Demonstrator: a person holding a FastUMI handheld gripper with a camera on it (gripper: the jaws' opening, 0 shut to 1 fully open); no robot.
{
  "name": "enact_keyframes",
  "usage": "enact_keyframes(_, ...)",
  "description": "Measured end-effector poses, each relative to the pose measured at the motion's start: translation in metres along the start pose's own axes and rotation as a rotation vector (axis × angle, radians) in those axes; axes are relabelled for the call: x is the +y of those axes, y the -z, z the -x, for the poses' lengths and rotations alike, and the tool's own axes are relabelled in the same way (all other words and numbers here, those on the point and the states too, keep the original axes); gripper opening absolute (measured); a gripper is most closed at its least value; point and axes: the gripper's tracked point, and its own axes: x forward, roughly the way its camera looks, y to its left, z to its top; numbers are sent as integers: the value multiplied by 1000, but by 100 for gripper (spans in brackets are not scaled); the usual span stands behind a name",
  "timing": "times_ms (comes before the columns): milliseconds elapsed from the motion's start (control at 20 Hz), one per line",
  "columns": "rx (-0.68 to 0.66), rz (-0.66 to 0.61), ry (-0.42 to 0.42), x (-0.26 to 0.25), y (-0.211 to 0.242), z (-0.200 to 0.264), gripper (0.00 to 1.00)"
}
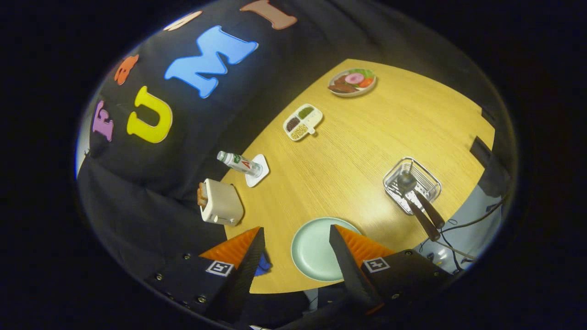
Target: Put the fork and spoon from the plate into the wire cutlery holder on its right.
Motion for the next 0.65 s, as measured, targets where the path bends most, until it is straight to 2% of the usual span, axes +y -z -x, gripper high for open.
enact_keyframes(150, -129, 134, 10, 18, -29, 18, 87)
enact_keyframes(350, -358, 328, 83, 31, -71, 48, 87)
enact_keyframes(650, -642, 463, 150, 42, -108, 91, 87)
